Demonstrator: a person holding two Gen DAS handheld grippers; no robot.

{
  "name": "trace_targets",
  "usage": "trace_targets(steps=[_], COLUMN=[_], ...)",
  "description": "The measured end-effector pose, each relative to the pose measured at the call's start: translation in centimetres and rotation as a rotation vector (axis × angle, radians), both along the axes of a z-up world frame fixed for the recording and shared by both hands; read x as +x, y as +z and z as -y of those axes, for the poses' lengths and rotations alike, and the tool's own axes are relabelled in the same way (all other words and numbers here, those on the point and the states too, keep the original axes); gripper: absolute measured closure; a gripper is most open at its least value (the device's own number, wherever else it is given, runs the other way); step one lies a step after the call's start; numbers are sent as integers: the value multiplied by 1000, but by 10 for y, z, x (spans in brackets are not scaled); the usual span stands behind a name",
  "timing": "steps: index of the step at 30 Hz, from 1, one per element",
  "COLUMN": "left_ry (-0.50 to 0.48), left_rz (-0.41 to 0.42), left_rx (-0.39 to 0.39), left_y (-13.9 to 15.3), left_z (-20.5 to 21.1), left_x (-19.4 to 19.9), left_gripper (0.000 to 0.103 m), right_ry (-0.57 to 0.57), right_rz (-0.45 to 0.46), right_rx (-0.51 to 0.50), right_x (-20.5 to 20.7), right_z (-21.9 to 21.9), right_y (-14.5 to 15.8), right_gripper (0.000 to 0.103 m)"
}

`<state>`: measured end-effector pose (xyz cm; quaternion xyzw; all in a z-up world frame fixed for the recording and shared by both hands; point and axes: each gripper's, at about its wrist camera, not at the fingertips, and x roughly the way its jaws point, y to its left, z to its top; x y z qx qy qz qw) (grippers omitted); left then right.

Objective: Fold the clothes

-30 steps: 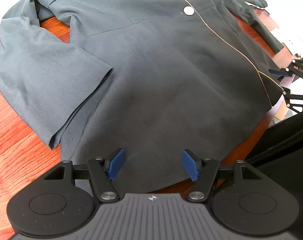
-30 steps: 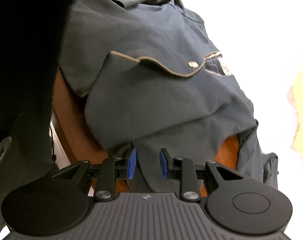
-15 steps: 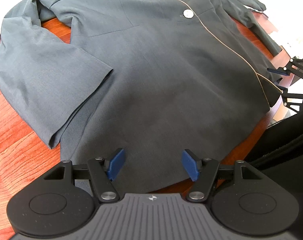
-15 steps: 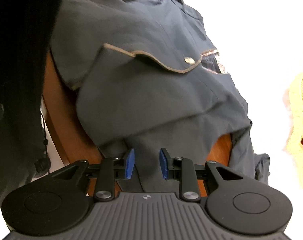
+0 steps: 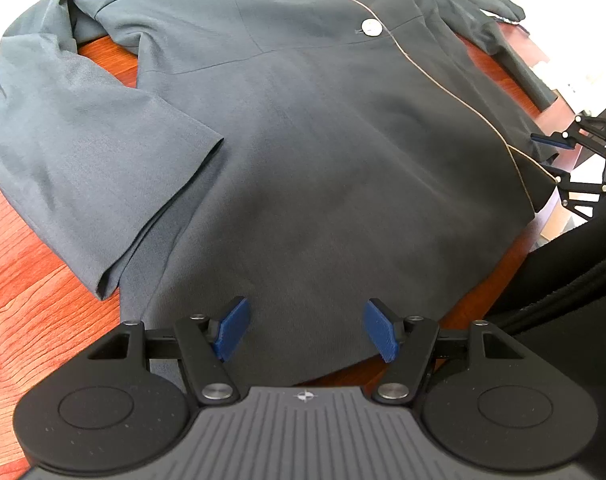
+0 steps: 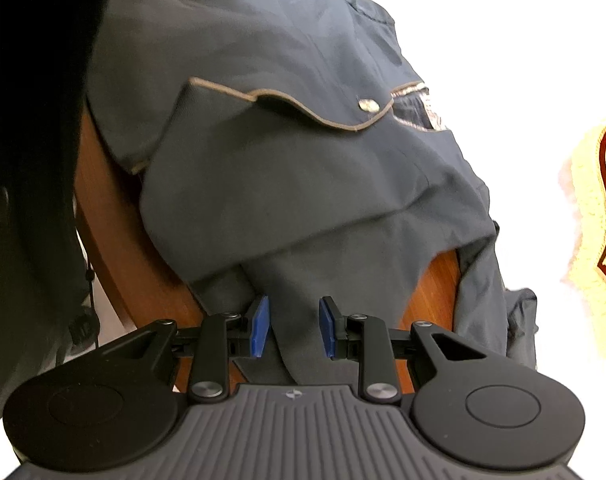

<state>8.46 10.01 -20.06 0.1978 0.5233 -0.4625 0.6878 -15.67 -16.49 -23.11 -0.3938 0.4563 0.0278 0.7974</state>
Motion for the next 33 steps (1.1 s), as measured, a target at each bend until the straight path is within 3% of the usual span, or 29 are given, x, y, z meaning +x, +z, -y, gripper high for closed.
trace_targets(steps=[15, 33], left_ry=[-28, -29], left_rz=[-1, 2], left_rx=[-14, -34], left_y=[1, -1], left_z=[-6, -11], left_x=[2, 2], left_gripper=[38, 38], right_ry=[-92, -39], right_rz=[-23, -23], right_rx=[-98, -165], right_x=[-18, -26], right_z=[28, 30], right_y=[-7, -11], right_gripper=[71, 71])
